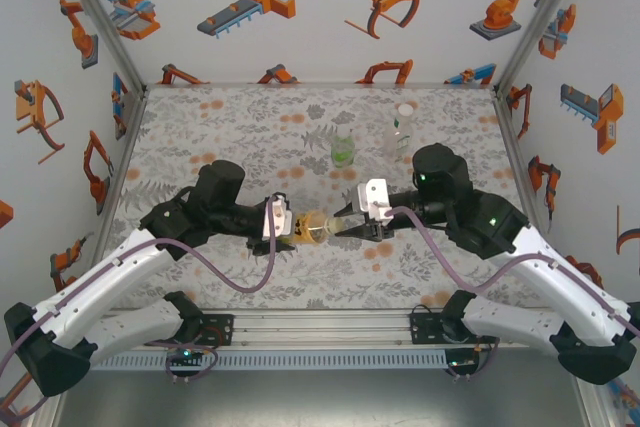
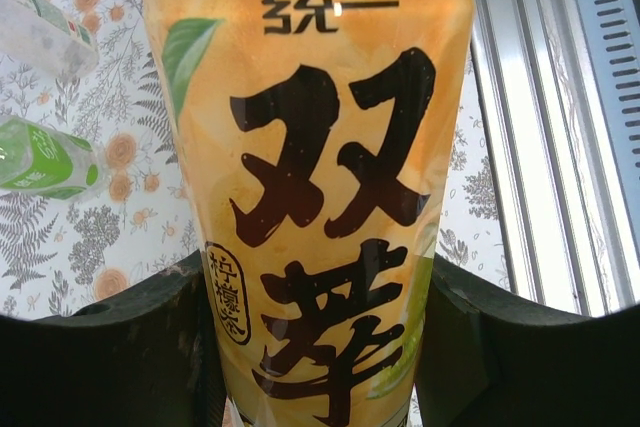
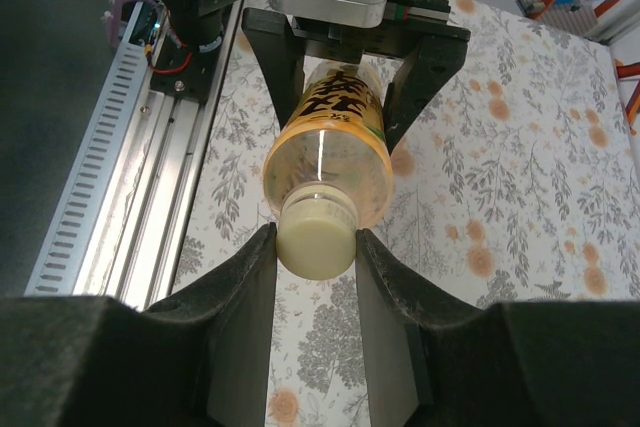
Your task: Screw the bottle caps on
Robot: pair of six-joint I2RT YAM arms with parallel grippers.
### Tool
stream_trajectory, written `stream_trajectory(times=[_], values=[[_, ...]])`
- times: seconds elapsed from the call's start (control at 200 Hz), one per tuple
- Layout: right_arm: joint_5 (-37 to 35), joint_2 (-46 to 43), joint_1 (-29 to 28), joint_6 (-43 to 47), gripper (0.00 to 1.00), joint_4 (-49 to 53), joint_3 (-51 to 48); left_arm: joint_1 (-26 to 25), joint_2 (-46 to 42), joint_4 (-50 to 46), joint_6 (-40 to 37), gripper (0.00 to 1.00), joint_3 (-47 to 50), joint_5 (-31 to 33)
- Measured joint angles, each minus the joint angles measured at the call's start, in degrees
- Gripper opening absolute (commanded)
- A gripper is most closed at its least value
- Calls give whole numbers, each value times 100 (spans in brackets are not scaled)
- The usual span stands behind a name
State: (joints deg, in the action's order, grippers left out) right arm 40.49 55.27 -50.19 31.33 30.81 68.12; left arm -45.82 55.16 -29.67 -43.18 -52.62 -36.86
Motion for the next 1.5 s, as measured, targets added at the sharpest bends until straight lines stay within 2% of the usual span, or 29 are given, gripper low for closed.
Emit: stream_trajectory(times=[0.255,0.521,0.751,0.896,1.132,1.297,1.497], values=[[-103,-90,-37,-321,0,-223,-116,0,-39,-26,0,0,0,2],[-487,-334,-52,-1458,0,-1073,-623,11,-92,-4,24,0,-2,201],[-1080,-544,-52,-3161,0,-2057,-1200,52,-120,37,70,0,-2,435],[-1720,-629,-63,-4597,0,-2669,-1545,74,-170,120,166,0,2,680],[-2935,-476,-96,-7228,0,-2649,-1582,87,-205,354,348,0,59,1211],[-3423,-354,-94,-8668,10,-2463,-1589,87,-149,328,398,0,68,1484],[-3554,-354,-96,-9245,27,-2409,-1611,87,-146,352,407,0,68,1526]])
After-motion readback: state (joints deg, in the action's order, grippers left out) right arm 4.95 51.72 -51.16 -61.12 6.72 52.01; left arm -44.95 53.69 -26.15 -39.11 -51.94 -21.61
